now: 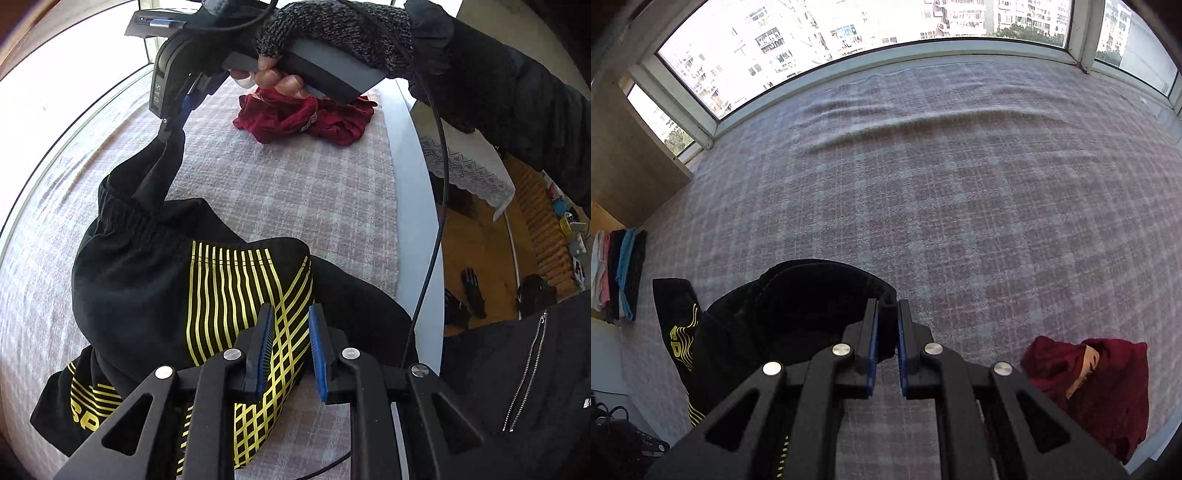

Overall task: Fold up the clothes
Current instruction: 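Carry the shorts over the bed toward the red cloth with both tools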

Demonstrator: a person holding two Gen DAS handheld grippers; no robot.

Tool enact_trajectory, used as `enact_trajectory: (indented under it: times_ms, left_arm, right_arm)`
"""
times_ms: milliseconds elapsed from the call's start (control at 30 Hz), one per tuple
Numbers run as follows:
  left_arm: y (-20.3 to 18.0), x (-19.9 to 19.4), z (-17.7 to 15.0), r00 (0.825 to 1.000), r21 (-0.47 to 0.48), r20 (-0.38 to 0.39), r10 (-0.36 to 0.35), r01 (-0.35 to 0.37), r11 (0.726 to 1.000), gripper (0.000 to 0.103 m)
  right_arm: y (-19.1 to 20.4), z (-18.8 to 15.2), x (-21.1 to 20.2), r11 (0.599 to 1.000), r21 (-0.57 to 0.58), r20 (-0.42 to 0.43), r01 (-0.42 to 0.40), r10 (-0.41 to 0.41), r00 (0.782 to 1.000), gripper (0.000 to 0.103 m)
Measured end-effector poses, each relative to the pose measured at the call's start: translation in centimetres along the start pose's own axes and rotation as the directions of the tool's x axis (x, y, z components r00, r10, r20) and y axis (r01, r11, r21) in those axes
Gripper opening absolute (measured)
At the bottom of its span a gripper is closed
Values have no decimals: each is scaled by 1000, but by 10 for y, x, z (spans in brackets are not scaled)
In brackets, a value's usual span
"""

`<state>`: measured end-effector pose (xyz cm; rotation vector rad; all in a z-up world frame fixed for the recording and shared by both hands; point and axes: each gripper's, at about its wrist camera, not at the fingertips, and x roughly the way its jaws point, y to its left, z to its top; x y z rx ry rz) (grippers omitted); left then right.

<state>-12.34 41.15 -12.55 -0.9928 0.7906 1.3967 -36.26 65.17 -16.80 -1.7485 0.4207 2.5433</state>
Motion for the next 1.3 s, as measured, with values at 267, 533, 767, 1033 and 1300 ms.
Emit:
enact_trajectory:
  times_ms: [267,533,767,1033,1300]
  left_arm:
    - [-6,51,28,991,-14,-126,-54,53,999,25]
    - [-22,72,38,983,13,-175,57,-55,998,27]
    - [-31,85,41,964,79,-216,155,-141,987,27]
    - [-41,93,35,963,125,-219,157,-132,983,47]
    - [-6,80,30,982,-42,-184,42,-50,998,18]
  right_arm:
    - [-22,-14,8,998,6,-16,-58,58,998,9]
    - [-26,-14,8,995,-26,-20,-96,96,995,9]
    - [-27,-22,16,993,-33,-48,-115,113,992,9]
    - [-33,-25,20,991,-2,-59,-134,134,989,9]
    - [-27,-26,13,994,-1,-53,-112,112,992,9]
